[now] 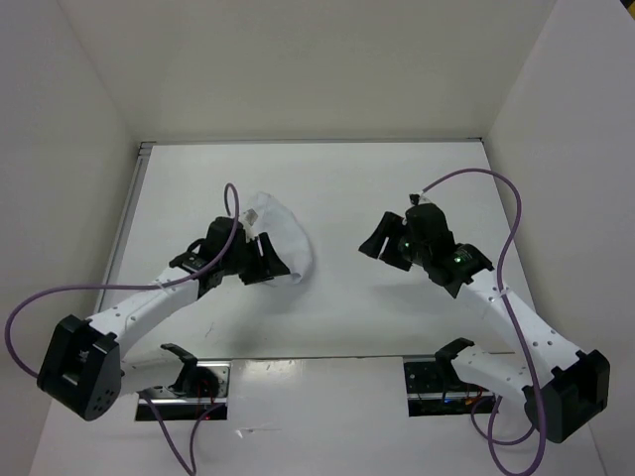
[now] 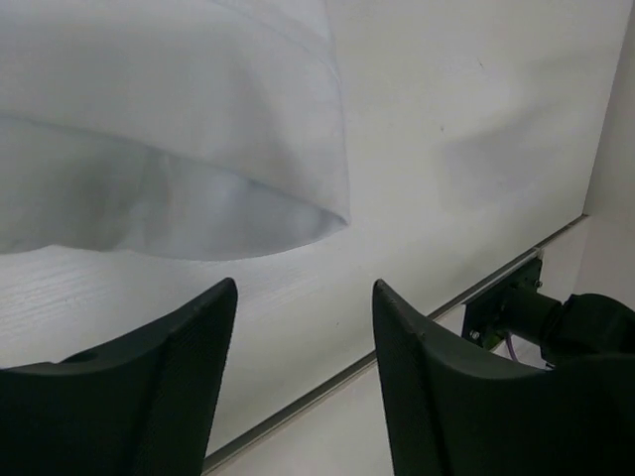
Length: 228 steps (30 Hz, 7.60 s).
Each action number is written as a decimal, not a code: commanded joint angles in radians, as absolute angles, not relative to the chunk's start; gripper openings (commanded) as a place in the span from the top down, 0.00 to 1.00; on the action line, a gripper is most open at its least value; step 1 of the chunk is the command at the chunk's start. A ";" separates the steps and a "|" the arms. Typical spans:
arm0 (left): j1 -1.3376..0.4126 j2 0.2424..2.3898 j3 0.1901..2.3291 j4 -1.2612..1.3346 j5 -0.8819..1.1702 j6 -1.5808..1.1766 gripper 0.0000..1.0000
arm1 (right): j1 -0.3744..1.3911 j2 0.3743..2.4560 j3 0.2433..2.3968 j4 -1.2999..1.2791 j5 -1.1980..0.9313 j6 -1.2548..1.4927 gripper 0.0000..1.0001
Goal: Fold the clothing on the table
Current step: Grab the skirt from the pile, then move the skirt to the center of the board, then flatten the skirt out
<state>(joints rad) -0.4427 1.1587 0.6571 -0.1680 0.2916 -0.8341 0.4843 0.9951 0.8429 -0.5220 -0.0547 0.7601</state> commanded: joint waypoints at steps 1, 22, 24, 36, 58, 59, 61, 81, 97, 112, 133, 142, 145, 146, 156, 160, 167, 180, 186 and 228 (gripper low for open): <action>-0.476 1.202 0.772 -0.216 0.218 -0.773 0.34 | 0.486 0.988 0.850 -0.454 -0.075 0.769 0.32; -0.344 1.736 1.496 -0.561 -0.106 -0.224 0.36 | 0.486 1.039 0.859 -0.463 -0.086 0.750 0.31; -0.334 1.779 1.496 -0.546 -0.078 -0.224 0.34 | 0.486 1.039 0.859 -0.463 -0.086 0.750 0.31; -0.334 1.848 1.418 -0.508 -0.020 -0.224 0.38 | 0.486 1.028 0.841 -0.463 -0.077 0.778 0.31; -0.334 1.910 1.370 -0.520 -0.043 -0.242 0.76 | 0.486 1.028 0.813 -0.454 -0.104 0.818 0.31; -0.334 1.910 1.370 -0.532 -0.034 -0.242 0.84 | 0.486 1.028 0.813 -0.454 -0.104 0.818 0.31; -0.334 1.881 1.397 -0.549 -0.023 -0.255 1.00 | 0.486 1.028 0.813 -0.454 -0.104 0.818 0.31; -0.515 1.979 2.403 -0.737 0.540 -0.313 1.00 | 0.486 0.747 0.755 -0.462 0.054 0.896 0.31; -0.368 1.618 1.277 -0.373 0.269 -0.664 1.00 | 0.477 0.618 0.716 -0.529 0.112 0.948 0.31; -0.316 1.606 1.037 -0.399 0.146 -0.764 1.00 | 0.477 1.066 0.894 -0.520 0.075 0.760 0.45; -0.298 1.663 1.026 -0.388 0.176 -0.736 1.00 | 0.477 1.620 1.041 -0.460 0.124 0.627 0.58; -0.279 1.672 1.035 -0.388 0.186 -0.718 1.00 | 0.477 1.706 1.054 -0.399 0.054 0.618 0.63; -0.268 1.681 1.035 -0.388 0.186 -0.718 1.00 | 0.477 1.715 1.045 -0.399 0.043 0.618 0.66; -0.268 1.681 1.035 -0.388 0.195 -0.718 1.00 | 0.477 1.715 1.045 -0.399 0.034 0.618 0.66; -0.259 1.700 1.035 -0.388 0.204 -0.709 1.00 | 0.514 1.684 1.023 -0.462 0.077 0.627 0.66; -0.259 1.700 1.035 -0.388 0.204 -0.709 1.00 | 0.514 1.704 1.014 -0.462 0.077 0.627 0.67; -0.250 1.700 1.035 -0.388 0.204 -0.709 1.00 | 0.523 1.729 1.034 -0.497 0.104 0.617 1.00; -0.232 1.693 1.111 -0.388 0.308 -0.653 1.00 | 0.480 1.286 1.151 -0.847 -0.014 0.651 1.00; -0.232 1.810 1.160 -0.367 0.377 -0.635 1.00 | 0.466 1.186 1.063 -0.798 -0.262 0.660 1.00; -0.406 1.805 0.877 -0.198 0.380 -0.729 1.00 | 0.442 1.233 0.888 -0.765 -0.270 0.709 1.00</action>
